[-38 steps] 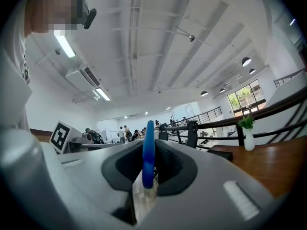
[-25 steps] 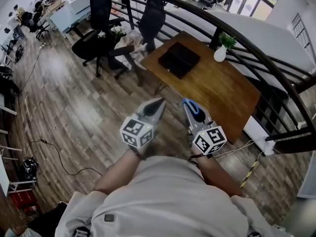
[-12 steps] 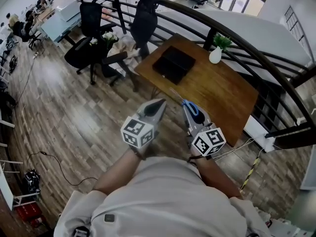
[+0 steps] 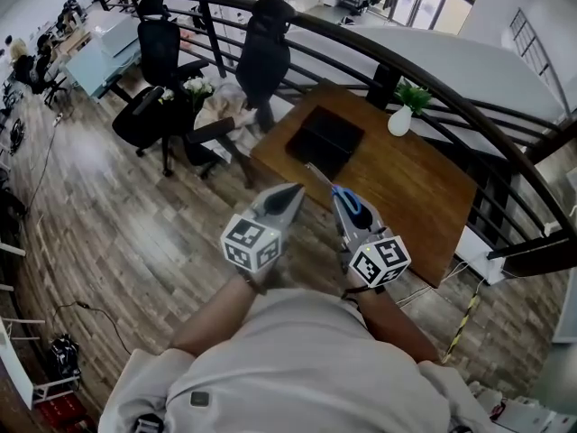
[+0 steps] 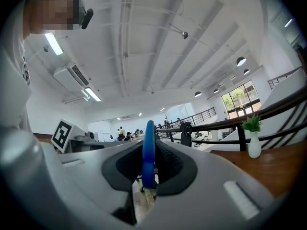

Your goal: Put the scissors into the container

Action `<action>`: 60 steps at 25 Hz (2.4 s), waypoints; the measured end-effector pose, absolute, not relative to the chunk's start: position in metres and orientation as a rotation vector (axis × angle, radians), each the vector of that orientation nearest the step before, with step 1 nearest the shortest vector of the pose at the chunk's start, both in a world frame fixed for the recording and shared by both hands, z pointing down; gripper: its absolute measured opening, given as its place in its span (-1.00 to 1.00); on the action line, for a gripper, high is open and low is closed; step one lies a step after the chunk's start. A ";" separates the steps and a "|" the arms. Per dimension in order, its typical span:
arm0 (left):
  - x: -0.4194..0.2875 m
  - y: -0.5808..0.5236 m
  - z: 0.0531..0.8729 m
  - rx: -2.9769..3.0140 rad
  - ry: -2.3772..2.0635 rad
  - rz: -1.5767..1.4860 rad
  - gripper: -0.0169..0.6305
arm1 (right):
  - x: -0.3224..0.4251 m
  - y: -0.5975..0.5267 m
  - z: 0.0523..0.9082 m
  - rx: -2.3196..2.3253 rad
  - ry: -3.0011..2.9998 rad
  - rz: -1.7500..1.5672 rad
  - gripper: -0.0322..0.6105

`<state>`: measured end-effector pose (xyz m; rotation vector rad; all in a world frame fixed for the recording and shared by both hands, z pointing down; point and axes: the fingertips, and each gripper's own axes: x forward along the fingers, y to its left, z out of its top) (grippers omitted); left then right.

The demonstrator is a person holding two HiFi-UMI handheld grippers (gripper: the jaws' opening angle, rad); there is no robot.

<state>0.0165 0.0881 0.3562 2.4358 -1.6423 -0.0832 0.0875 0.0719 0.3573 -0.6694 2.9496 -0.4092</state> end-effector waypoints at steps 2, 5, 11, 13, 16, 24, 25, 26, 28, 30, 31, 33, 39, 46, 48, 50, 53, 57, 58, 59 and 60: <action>-0.003 0.080 0.352 2.442 -1.639 -0.079 -0.94 | 0.067 0.064 0.354 -0.671 2.947 -0.407 -0.72; -0.034 0.069 0.347 2.441 -1.637 -0.069 -0.94 | 0.034 0.052 0.348 -0.666 2.945 -0.409 -0.72; -0.090 0.057 0.344 2.437 -1.623 -0.082 -0.94 | -0.021 0.039 0.341 -0.668 2.945 -0.400 -0.72; -0.102 0.057 0.343 2.442 -1.615 -0.088 -0.94 | -0.033 0.037 0.340 -0.677 2.943 -0.401 -0.72; -0.121 0.058 0.345 2.434 -1.615 -0.095 -0.94 | -0.050 0.035 0.343 -0.680 2.946 -0.409 -0.72; -0.149 0.052 0.364 2.378 -1.643 -0.072 -0.94 | -0.085 0.024 0.361 -0.624 2.990 -0.444 -0.72; -0.152 0.051 0.366 2.370 -1.647 -0.069 -0.94 | -0.088 0.023 0.362 -0.613 2.996 -0.447 -0.72; -0.154 0.049 0.368 2.362 -1.650 -0.065 -0.94 | -0.092 0.021 0.363 -0.602 2.999 -0.449 -0.72; -0.157 0.043 0.370 2.351 -1.657 -0.057 -0.94 | -0.098 0.014 0.364 -0.580 3.002 -0.455 -0.72; -0.161 0.037 0.372 2.340 -1.669 -0.052 -0.94 | -0.102 0.007 0.365 -0.557 3.007 -0.466 -0.72; -0.163 0.034 0.373 2.332 -1.676 -0.052 -0.94 | -0.104 0.005 0.367 -0.546 3.011 -0.471 -0.72; -0.165 0.028 0.376 2.318 -1.681 -0.051 -0.94 | -0.106 0.000 0.369 -0.531 3.018 -0.472 -0.72; -0.159 0.001 0.385 2.292 -1.681 -0.049 -0.94 | -0.100 -0.026 0.376 -0.521 3.032 -0.475 -0.72; -0.144 -0.059 0.389 2.301 -1.675 -0.066 -0.94 | -0.082 -0.089 0.384 -0.533 3.025 -0.494 -0.72; -0.135 -0.079 0.388 2.311 -1.670 -0.066 -0.94 | -0.073 -0.110 0.382 -0.540 3.020 -0.490 -0.72; -0.125 -0.101 0.384 2.320 -1.665 -0.067 -0.94 | -0.063 -0.132 0.377 -0.548 3.012 -0.480 -0.72; -0.110 -0.135 0.376 2.333 -1.652 -0.112 -0.94 | -0.044 -0.166 0.369 -0.563 3.000 -0.452 -0.72; -0.091 -0.173 0.370 2.348 -1.637 -0.153 -0.94 | -0.017 -0.201 0.360 -0.589 2.986 -0.420 -0.72; -0.084 -0.182 0.369 2.354 -1.625 -0.160 -0.94 | -0.010 -0.207 0.359 -0.595 2.985 -0.409 -0.72; -0.077 -0.191 0.368 2.360 -1.607 -0.170 -0.94 | -0.004 -0.214 0.357 -0.603 2.983 -0.398 -0.72; -0.070 -0.199 0.367 2.365 -1.583 -0.182 -0.94 | 0.002 -0.220 0.356 -0.613 2.979 -0.392 -0.72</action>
